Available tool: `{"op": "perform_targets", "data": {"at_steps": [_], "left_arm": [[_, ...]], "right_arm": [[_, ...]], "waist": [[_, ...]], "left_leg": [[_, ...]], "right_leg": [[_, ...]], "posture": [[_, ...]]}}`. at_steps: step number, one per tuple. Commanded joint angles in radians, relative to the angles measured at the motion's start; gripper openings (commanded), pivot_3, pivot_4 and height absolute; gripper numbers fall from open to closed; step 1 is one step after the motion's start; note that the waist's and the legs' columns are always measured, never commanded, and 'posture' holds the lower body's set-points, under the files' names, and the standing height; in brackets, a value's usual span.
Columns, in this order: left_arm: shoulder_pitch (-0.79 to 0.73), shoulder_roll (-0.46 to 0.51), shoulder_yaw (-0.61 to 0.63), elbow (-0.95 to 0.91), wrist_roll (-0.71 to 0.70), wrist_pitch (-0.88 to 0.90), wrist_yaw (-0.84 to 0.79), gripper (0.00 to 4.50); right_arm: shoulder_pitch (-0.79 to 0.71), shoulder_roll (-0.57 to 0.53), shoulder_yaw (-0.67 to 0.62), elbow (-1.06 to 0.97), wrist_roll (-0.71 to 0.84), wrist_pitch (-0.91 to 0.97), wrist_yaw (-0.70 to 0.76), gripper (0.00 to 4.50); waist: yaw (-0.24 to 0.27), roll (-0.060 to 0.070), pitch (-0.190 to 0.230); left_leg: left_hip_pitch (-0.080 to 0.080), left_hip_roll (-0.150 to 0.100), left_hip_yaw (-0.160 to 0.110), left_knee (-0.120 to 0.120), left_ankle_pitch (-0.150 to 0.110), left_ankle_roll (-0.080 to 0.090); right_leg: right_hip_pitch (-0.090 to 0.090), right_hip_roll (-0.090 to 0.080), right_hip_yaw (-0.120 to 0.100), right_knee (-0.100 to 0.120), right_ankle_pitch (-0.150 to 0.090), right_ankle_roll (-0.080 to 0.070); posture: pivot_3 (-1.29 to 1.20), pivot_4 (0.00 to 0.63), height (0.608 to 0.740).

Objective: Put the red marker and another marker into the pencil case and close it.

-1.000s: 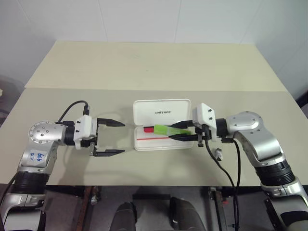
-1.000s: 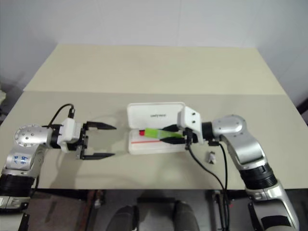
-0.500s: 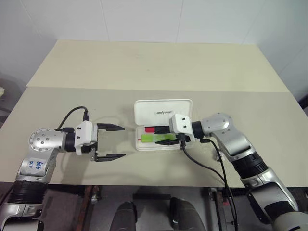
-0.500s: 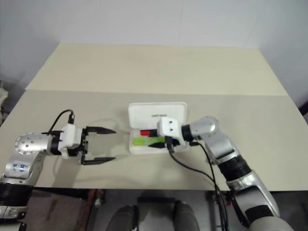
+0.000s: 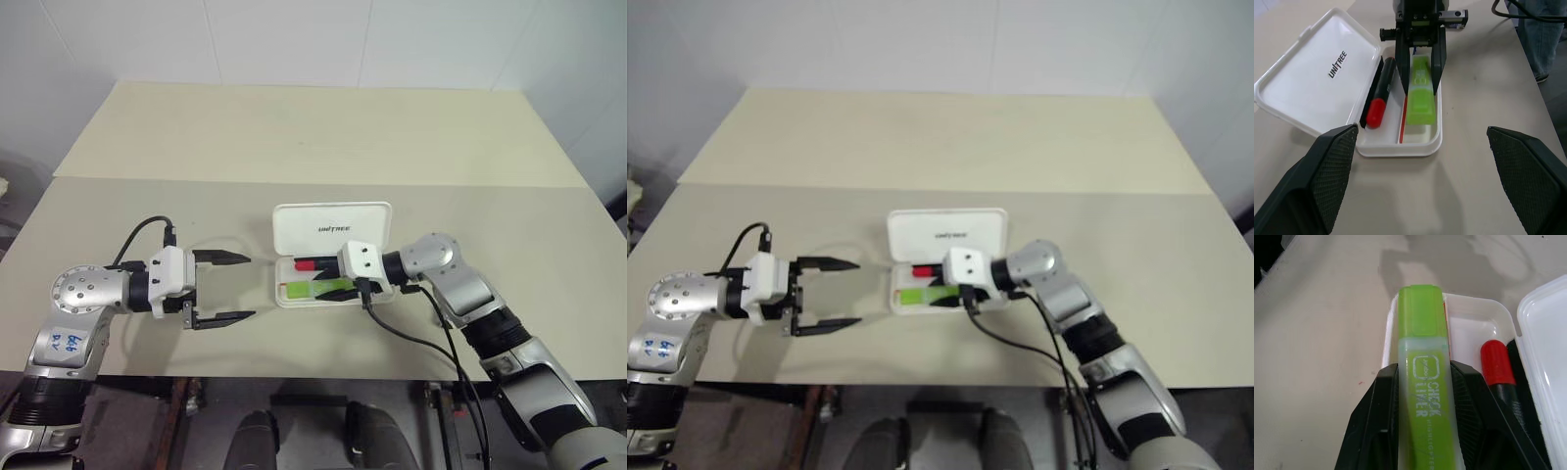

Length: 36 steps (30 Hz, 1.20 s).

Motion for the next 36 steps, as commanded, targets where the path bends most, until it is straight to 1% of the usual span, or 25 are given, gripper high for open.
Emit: {"op": "perform_targets", "data": {"at_steps": [1, 3, 4, 7, 8, 13, 16, 21, 26, 28, 30, 31, 34, 36], "left_arm": [[0.003, 0.015, 0.024, -0.029, -0.009, 0.000, 0.010, 4.50], [0.002, 0.014, 0.025, -0.029, -0.008, -0.001, 0.012, 4.50], [0.002, 0.014, 0.025, -0.029, -0.008, -0.001, 0.012, 4.50], [-0.005, 0.012, 0.022, -0.022, -0.006, -0.004, 0.014, 4.50], [-0.007, 0.011, 0.020, -0.020, -0.005, -0.005, 0.015, 4.50], [-0.013, 0.004, 0.011, -0.015, -0.002, -0.010, 0.017, 4.50], [-0.025, -0.007, -0.003, -0.005, 0.003, -0.016, 0.015, 4.50], [-0.041, -0.033, -0.031, 0.002, 0.007, -0.023, 0.008, 4.50], [-0.053, -0.072, -0.062, 0.014, 0.007, -0.030, 0.007, 4.50], [-0.063, -0.093, -0.081, 0.029, 0.009, -0.037, 0.002, 4.50], [-0.068, -0.104, -0.091, 0.037, 0.009, -0.040, -0.002, 4.50], [-0.065, -0.105, -0.091, 0.034, 0.007, -0.041, -0.004, 4.50], [-0.085, -0.129, -0.116, 0.065, 0.008, -0.047, -0.017, 4.50], [-0.096, -0.141, -0.125, 0.081, 0.011, -0.052, -0.023, 4.50]], "right_arm": [[-0.026, 0.027, -0.015, 0.006, 0.000, -0.033, -0.023, 2.18], [-0.032, 0.035, -0.021, -0.002, 0.012, -0.018, -0.017, 2.86], [-0.034, 0.038, -0.024, -0.004, 0.015, -0.019, -0.017, 3.28], [-0.044, 0.043, -0.030, -0.016, 0.032, -0.003, -0.004, 4.35], [-0.047, 0.046, -0.034, -0.024, 0.042, 0.007, -0.002, 4.47], [-0.065, 0.066, -0.069, -0.073, 0.108, 0.088, -0.007, 4.47], [-0.063, 0.069, -0.113, -0.121, 0.182, 0.164, -0.003, 4.47], [0.033, -0.006, -0.197, -0.274, 0.282, 0.251, 0.001, 4.47], [0.208, -0.093, -0.358, -0.473, 0.349, 0.395, -0.151, 4.47], [0.315, -0.129, -0.446, -0.567, 0.368, 0.458, -0.230, 4.47], [0.386, -0.147, -0.499, -0.632, 0.382, 0.499, -0.290, 4.47], [0.411, -0.153, -0.514, -0.659, 0.388, 0.514, -0.311, 4.47], [0.588, -0.144, -0.639, -0.784, 0.382, 0.572, -0.437, 4.47], [0.666, -0.130, -0.684, -0.843, 0.379, 0.594, -0.505, 4.47]], "waist": [[0.000, 0.000, 0.000], [-0.002, 0.000, 0.000], [-0.002, 0.000, 0.000], [-0.001, 0.000, 0.000], [-0.001, 0.000, 0.000], [-0.001, 0.000, 0.000], [0.000, 0.000, 0.000], [0.009, 0.000, 0.000], [0.009, 0.000, 0.000], [0.011, 0.000, 0.000], [0.014, 0.000, 0.000], [0.012, 0.000, 0.000], [0.012, 0.000, 0.000], [0.019, 0.000, 0.000]], "left_leg": [[0.000, 0.000, 0.000, 0.000, 0.000, 0.000], [0.000, 0.000, 0.000, 0.000, 0.000, 0.000], [0.000, 0.000, 0.000, -0.001, 0.000, 0.000], [0.000, 0.000, 0.000, -0.001, 0.000, 0.000], [0.000, 0.000, 0.001, -0.001, 0.000, 0.000], [0.000, 0.000, 0.001, -0.001, -0.001, 0.000], [0.000, 0.000, 0.001, -0.001, -0.001, 0.000], [-0.001, 0.001, 0.001, -0.001, -0.001, 0.000], [-0.001, 0.001, 0.003, 0.000, -0.003, 0.001], [-0.001, 0.001, 0.003, 0.000, -0.003, 0.001], [-0.001, 0.001, 0.003, 0.000, -0.003, 0.000], [-0.001, 0.001, 0.003, 0.000, -0.003, 0.000], [0.000, 0.001, 0.004, 0.000, -0.003, 0.000], [0.001, 0.001, 0.003, 0.000, -0.003, 0.000]], "right_leg": [[0.000, 0.000, 0.000, 0.000, 0.000, 0.000], [0.000, 0.000, 0.000, 0.000, 0.000, 0.000], [0.000, 0.000, 0.000, 0.000, 0.000, 0.000], [0.000, 0.000, 0.000, 0.001, 0.000, 0.000], [0.000, 0.000, 0.000, 0.001, 0.000, 0.000], [-0.001, 0.000, 0.000, 0.001, 0.000, 0.000], [-0.001, 0.000, 0.000, 0.001, 0.000, 0.000], [0.000, 0.000, 0.000, 0.001, 0.000, 0.000], [-0.001, 0.000, 0.000, 0.001, 0.000, 0.000], [-0.001, 0.000, 0.000, -0.001, 0.000, 0.000], [-0.001, 0.000, -0.001, -0.003, 0.000, 0.000], [-0.001, 0.000, -0.001, -0.003, 0.000, 0.000], [-0.001, 0.000, 0.000, -0.002, 0.000, 0.000], [0.000, 0.000, 0.000, -0.002, 0.000, 0.000]], "posture": [[0.00, 0.150, 0.740], [0.00, 0.150, 0.740], [0.00, 0.150, 0.740], [0.00, 0.150, 0.740], [0.00, 0.150, 0.740], [0.00, 0.150, 0.740], [0.00, 0.150, 0.740], [0.00, 0.150, 0.740], [0.00, 0.150, 0.740], [0.00, 0.150, 0.740], [0.00, 0.150, 0.740], [0.00, 0.150, 0.740], [0.00, 0.150, 0.740], [0.00, 0.150, 0.740]]}}
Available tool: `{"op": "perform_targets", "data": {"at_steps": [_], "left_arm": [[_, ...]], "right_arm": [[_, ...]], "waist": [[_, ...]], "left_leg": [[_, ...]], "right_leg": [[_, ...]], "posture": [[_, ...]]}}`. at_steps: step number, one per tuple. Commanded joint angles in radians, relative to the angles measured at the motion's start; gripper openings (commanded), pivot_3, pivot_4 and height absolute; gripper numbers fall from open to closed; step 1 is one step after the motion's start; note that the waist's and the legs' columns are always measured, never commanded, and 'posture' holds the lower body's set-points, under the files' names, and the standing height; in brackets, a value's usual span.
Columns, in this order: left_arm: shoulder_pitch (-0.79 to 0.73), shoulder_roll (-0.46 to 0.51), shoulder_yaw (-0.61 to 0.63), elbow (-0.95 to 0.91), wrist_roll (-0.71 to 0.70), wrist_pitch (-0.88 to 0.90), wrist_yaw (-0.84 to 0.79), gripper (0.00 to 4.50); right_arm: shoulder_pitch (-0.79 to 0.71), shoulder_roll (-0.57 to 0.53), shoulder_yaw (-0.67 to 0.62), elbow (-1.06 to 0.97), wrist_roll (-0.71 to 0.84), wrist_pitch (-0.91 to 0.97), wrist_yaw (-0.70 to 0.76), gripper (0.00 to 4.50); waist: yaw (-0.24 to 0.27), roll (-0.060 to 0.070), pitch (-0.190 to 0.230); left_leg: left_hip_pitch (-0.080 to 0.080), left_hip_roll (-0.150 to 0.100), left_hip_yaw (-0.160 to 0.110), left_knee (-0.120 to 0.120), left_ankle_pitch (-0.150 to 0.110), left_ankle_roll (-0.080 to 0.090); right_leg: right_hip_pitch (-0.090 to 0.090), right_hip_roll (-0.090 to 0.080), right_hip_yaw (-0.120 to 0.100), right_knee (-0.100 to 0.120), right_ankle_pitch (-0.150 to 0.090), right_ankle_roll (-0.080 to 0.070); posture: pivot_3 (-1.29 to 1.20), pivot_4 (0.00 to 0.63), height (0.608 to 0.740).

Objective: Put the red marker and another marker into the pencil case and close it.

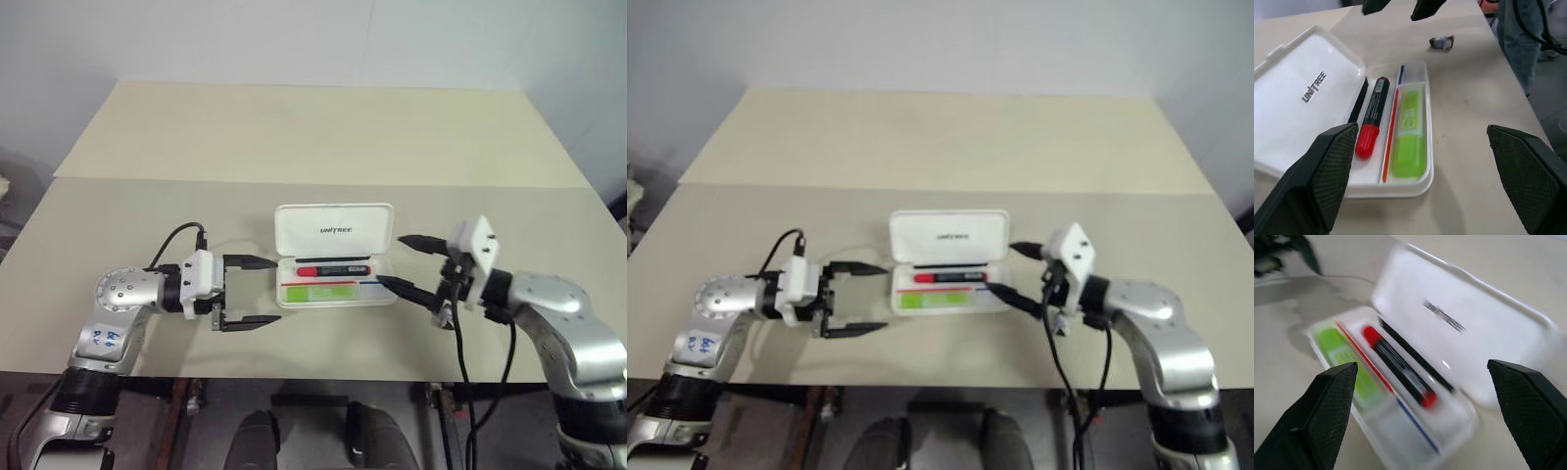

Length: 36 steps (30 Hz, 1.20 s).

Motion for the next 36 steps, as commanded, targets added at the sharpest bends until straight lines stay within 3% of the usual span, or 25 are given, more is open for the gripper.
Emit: {"op": "perform_targets", "data": {"at_steps": [1, 6, 9, 13, 28, 31, 36], "left_arm": [[-0.031, -0.020, -0.013, 0.023, 0.001, -0.022, -0.014, 4.50], [-0.070, -0.058, -0.042, 0.060, 0.006, -0.029, -0.032, 4.50], [-0.088, -0.072, -0.051, 0.076, 0.009, -0.031, -0.040, 4.50], [-0.109, -0.080, -0.054, 0.088, 0.010, -0.029, -0.049, 4.50], [-0.125, -0.035, -0.025, 0.084, -0.001, -0.016, -0.058, 4.50], [-0.125, -0.031, -0.019, 0.081, -0.001, -0.015, -0.058, 4.50], [-0.127, -0.033, -0.016, 0.082, 0.003, -0.020, -0.052, 4.50]], "right_arm": [[0.105, 0.032, -0.100, -0.142, 0.002, 0.038, -0.143, 4.47], [0.239, 0.114, -0.117, -0.237, -0.054, 0.069, -0.331, 4.47], [0.290, 0.174, -0.103, -0.252, -0.075, 0.073, -0.417, 4.47], [0.347, 0.226, -0.075, -0.239, -0.107, 0.062, -0.489, 4.47], [0.429, 0.326, -0.014, -0.154, -0.175, 0.052, -0.620, 4.47], [0.420, 0.335, -0.011, -0.140, -0.162, 0.060, -0.618, 3.85], [0.402, 0.333, -0.004, -0.135, -0.154, 0.062, -0.618, 2.08]], "waist": [[0.005, 0.000, 0.000], [0.011, 0.000, 0.000], [0.013, 0.000, 0.000], [0.012, 0.000, 0.000], [0.012, -0.001, -0.001], [0.011, -0.002, -0.001], [0.013, -0.002, -0.001]], "left_leg": [[0.000, 0.000, 0.000, 0.000, 0.000, 0.000], [0.000, 0.000, 0.000, 0.002, 0.000, 0.000], [0.000, 0.000, 0.000, 0.001, 0.000, 0.001], [0.000, 0.000, 0.000, 0.001, 0.000, 0.001], [0.000, 0.000, -0.001, 0.001, 0.000, 0.001], [0.000, 0.000, -0.001, 0.001, 0.000, 0.001], [0.002, 0.000, -0.001, 0.002, 0.001, 0.003]], "right_leg": [[0.000, 0.000, 0.000, 0.000, 0.000, 0.000], [0.000, 0.000, 0.000, -0.001, 0.000, 0.000], [0.001, 0.000, 0.000, -0.001, -0.007, -0.014], [0.001, 0.000, 0.000, -0.001, -0.007, -0.014], [0.001, 0.000, 0.000, -0.001, -0.008, -0.015], [0.002, 0.000, 0.000, -0.001, -0.008, -0.015], [0.005, 0.000, 0.000, -0.005, -0.009, -0.016]], "posture": [[0.00, 0.150, 0.740], [0.00, 0.150, 0.740], [0.00, 0.150, 0.740], [0.00, 0.150, 0.740], [0.00, 0.150, 0.740], [0.00, 0.150, 0.740], [0.00, 0.150, 0.740]]}}
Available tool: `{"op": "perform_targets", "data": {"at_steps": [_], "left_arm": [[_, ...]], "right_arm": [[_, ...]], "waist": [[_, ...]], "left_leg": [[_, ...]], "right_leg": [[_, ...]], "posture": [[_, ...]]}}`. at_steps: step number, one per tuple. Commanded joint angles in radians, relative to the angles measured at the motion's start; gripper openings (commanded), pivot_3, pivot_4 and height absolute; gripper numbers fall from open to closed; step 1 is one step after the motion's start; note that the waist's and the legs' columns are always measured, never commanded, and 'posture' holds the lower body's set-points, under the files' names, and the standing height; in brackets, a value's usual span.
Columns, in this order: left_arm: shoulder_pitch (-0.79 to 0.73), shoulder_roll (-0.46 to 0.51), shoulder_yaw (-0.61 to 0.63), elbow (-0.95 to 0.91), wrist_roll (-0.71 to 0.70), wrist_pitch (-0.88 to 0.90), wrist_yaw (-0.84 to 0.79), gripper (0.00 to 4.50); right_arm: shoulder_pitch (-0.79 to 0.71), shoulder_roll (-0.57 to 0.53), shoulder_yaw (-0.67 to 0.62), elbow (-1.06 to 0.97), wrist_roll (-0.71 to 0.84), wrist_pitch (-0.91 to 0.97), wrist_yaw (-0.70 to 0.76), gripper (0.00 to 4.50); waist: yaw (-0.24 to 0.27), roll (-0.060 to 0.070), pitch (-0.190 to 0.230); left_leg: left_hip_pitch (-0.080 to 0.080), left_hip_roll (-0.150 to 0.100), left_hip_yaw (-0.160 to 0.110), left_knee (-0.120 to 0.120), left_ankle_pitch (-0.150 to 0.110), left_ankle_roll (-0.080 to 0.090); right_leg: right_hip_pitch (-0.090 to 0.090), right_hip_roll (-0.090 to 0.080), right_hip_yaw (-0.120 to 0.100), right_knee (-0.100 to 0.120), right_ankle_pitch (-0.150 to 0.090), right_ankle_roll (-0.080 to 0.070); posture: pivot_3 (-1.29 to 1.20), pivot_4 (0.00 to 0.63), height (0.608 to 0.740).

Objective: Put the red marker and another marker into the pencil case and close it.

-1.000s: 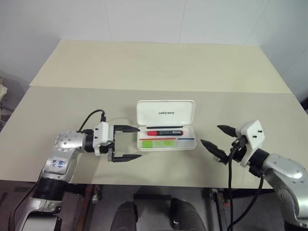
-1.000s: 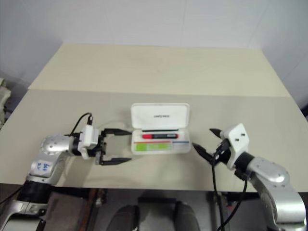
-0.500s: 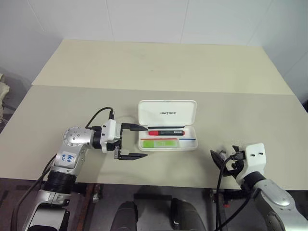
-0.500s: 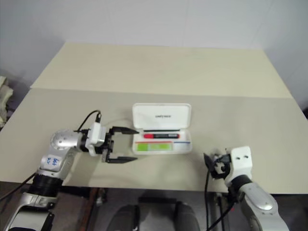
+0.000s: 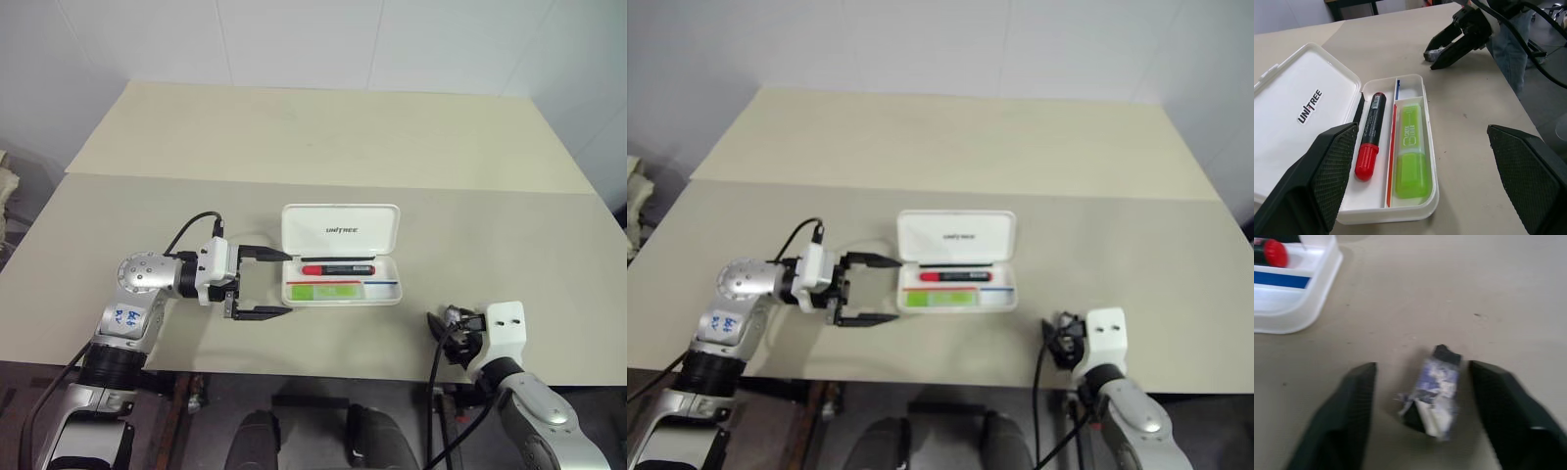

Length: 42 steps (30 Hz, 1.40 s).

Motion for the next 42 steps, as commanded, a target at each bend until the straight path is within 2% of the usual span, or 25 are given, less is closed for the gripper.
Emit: {"op": "perform_targets", "data": {"at_steps": [1, 4, 5, 8, 12, 18, 20, 23, 29, 35, 42], "left_arm": [[-0.012, 0.006, 0.020, -0.018, -0.007, -0.009, 0.004, 4.50], [-0.007, 0.004, 0.021, -0.024, -0.005, -0.014, 0.011, 4.50], [-0.007, 0.003, 0.020, -0.025, -0.004, -0.015, 0.013, 4.50], [-0.006, 0.000, 0.018, -0.025, -0.002, -0.017, 0.018, 4.50], [0.003, -0.003, 0.021, -0.026, 0.000, -0.025, 0.032, 4.50], [0.019, 0.000, 0.026, -0.035, 0.001, -0.030, 0.048, 4.50], [0.028, 0.002, 0.030, -0.045, 0.001, -0.030, 0.057, 4.50], [0.038, 0.007, 0.037, -0.058, 0.001, -0.028, 0.068, 4.50], [0.075, 0.031, 0.060, -0.096, -0.004, -0.018, 0.089, 4.50], [0.104, 0.041, 0.071, -0.135, -0.005, -0.005, 0.112, 4.50], [0.121, 0.043, 0.071, -0.172, -0.002, 0.010, 0.140, 4.50]], "right_arm": [[-0.006, -0.003, -0.019, 0.021, -0.004, 0.006, -0.019, 1.71], [-0.026, -0.013, -0.022, 0.021, -0.004, 0.015, -0.018, 0.63], [-0.032, -0.015, -0.023, 0.022, -0.005, 0.018, -0.018, 0.41], [-0.058, -0.035, -0.019, 0.033, -0.010, 0.016, -0.006, 0.40], [-0.200, -0.125, -0.001, 0.081, 0.019, -0.062, 0.111, 0.40], [-0.365, -0.298, 0.059, 0.218, 0.046, -0.251, 0.406, 0.40], [-0.428, -0.340, 0.094, 0.290, 0.064, -0.324, 0.532, 0.40], [-0.518, -0.377, 0.145, 0.399, 0.091, -0.419, 0.711, 0.40], [-0.628, -0.409, 0.226, 0.572, 0.105, -0.534, 0.970, 0.40], [-0.667, -0.401, 0.254, 0.640, 0.108, -0.564, 1.062, 0.40], [-0.733, -0.366, 0.285, 0.778, 0.067, -0.637, 1.096, 0.40]], "waist": [[0.002, 0.000, 0.000], [0.001, 0.000, 0.000], [0.000, 0.000, 0.000], [0.000, 0.000, 0.000], [-0.006, 0.000, 0.000], [-0.010, 0.000, 0.000], [-0.008, 0.000, 0.000], [-0.009, 0.001, 0.000], [-0.005, 0.001, 0.000], [0.000, 0.001, 0.001], [-0.002, 0.001, 0.001]], "left_leg": [[0.000, 0.000, 0.000, 0.000, 0.000, 0.000], [0.000, 0.000, 0.000, 0.000, 0.000, 0.000], [0.000, 0.000, 0.000, 0.000, 0.000, 0.000], [0.000, 0.000, 0.000, -0.001, 0.000, 0.000], [-0.001, 0.000, 0.001, 0.000, 0.000, 0.000], [0.000, 0.000, -0.001, -0.002, 0.000, 0.000], [0.000, 0.000, -0.001, -0.002, -0.001, 0.001], [-0.001, 0.000, 0.000, -0.001, -0.002, 0.002], [-0.001, 0.000, 0.000, -0.001, -0.003, 0.001], [-0.001, 0.000, 0.000, -0.001, -0.003, 0.001], [0.000, 0.000, 0.000, 0.000, -0.003, 0.000]], "right_leg": [[0.001, 0.000, 0.000, -0.001, 0.000, 0.000], [0.001, -0.001, 0.000, -0.002, 0.001, 0.000], [0.001, 0.000, 0.000, -0.002, 0.001, 0.000], [0.000, 0.000, 0.000, -0.002, 0.000, -0.001], [0.000, 0.000, 0.000, -0.002, 0.001, 0.000], [-0.001, 0.001, -0.001, 0.000, 0.000, 0.001], [-0.001, 0.001, -0.001, 0.001, 0.002, 0.005], [-0.001, 0.001, -0.001, 0.000, 0.008, 0.017], [-0.001, 0.001, -0.001, 0.000, 0.008, 0.017], [-0.001, 0.000, -0.001, 0.001, 0.008, 0.017], [-0.001, 0.000, -0.001, 0.002, 0.009, 0.017]], "posture": [[0.00, 0.150, 0.740], [0.00, 0.150, 0.740], [0.00, 0.150, 0.740], [0.00, 0.150, 0.740], [0.00, 0.150, 0.740], [0.00, 0.150, 0.740], [0.00, 0.150, 0.740], [0.00, 0.150, 0.740], [0.00, 0.150, 0.740], [0.00, 0.150, 0.740], [0.00, 0.150, 0.740]]}}
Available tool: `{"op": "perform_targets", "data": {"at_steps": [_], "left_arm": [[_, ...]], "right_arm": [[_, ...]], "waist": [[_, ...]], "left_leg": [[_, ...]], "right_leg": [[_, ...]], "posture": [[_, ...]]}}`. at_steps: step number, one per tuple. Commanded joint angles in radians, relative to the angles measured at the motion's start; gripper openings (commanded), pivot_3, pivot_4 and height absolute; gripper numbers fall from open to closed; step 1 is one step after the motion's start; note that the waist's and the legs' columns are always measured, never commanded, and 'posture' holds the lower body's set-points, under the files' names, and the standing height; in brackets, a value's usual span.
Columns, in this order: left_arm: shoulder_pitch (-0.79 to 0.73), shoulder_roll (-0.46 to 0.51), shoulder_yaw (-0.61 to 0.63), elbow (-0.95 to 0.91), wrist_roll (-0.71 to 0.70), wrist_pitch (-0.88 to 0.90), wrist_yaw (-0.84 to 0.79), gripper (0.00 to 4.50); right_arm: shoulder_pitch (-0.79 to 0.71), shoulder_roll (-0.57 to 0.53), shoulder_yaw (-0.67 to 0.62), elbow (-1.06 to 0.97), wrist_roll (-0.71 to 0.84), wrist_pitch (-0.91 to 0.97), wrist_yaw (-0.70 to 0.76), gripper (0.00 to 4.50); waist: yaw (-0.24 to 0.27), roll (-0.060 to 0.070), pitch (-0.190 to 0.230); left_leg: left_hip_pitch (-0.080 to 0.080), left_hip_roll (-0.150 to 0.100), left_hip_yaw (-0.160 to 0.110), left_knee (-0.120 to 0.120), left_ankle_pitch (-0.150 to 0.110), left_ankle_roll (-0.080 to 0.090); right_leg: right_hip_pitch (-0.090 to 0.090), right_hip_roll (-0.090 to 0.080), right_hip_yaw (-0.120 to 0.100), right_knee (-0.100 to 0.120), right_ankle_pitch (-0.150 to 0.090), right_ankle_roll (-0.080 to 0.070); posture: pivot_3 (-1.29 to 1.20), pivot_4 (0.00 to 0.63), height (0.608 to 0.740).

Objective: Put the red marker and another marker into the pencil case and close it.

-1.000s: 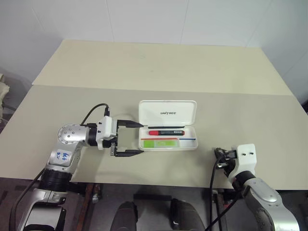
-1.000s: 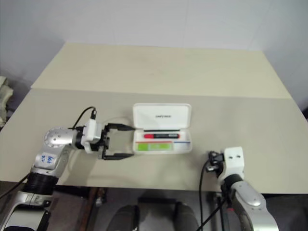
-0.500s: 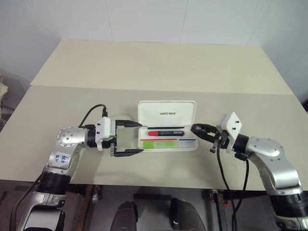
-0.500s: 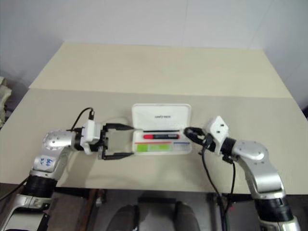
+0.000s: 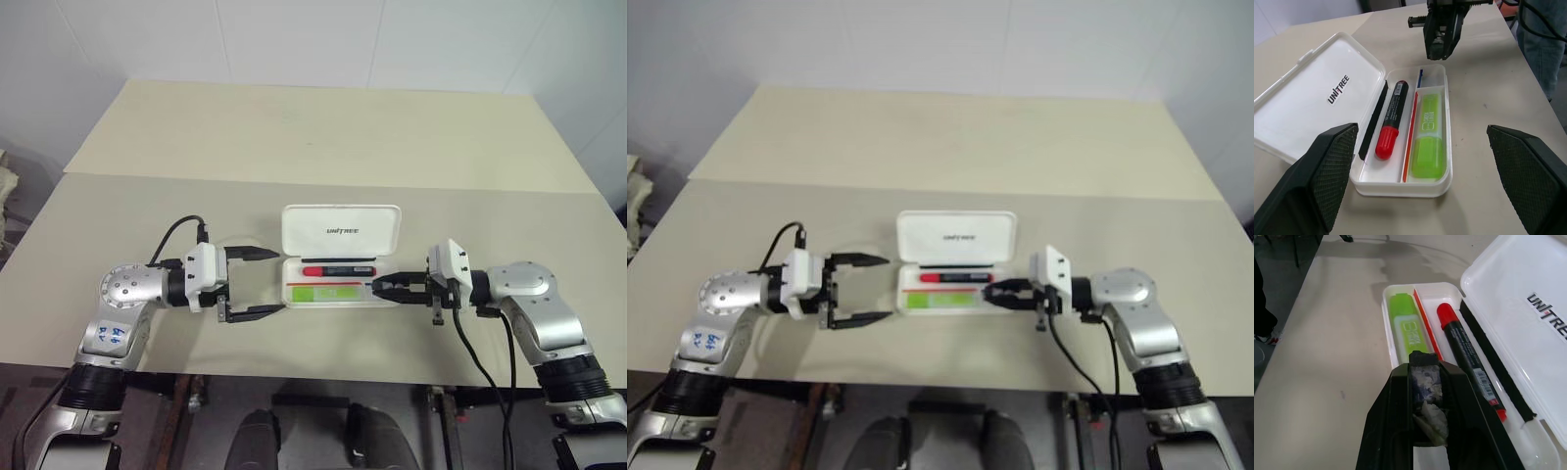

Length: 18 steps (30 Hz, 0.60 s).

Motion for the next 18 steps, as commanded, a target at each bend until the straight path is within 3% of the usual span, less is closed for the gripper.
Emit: {"op": "perform_targets", "data": {"at_steps": [1, 9, 18], "left_arm": [[0.013, 0.010, 0.018, -0.045, -0.007, 0.003, 0.013, 4.50], [0.022, 0.027, 0.034, -0.059, -0.013, 0.016, 0.025, 4.50], [0.014, 0.030, 0.042, -0.057, -0.012, 0.024, 0.025, 4.50]], "right_arm": [[-0.029, 0.006, 0.008, 0.027, -0.008, -0.044, 0.022, 0.40], [-0.060, 0.000, 0.026, 0.087, -0.022, -0.047, 0.059, 0.40], [-0.088, 0.002, 0.016, 0.132, -0.052, -0.087, 0.064, 3.57]], "waist": [[0.000, 0.000, 0.000], [0.000, 0.000, 0.000], [0.000, 0.000, 0.000]], "left_leg": [[0.000, 0.000, 0.000, 0.000, 0.000, 0.000], [0.000, 0.000, 0.000, 0.000, 0.000, 0.000], [0.000, 0.000, 0.000, 0.000, 0.000, -0.001]], "right_leg": [[0.000, 0.000, 0.000, 0.000, 0.000, 0.000], [0.000, 0.000, 0.000, 0.000, 0.000, 0.000], [0.000, 0.000, 0.000, 0.001, 0.000, 0.000]], "posture": [[0.00, 0.150, 0.740], [0.00, 0.150, 0.740], [0.00, 0.150, 0.740]]}}
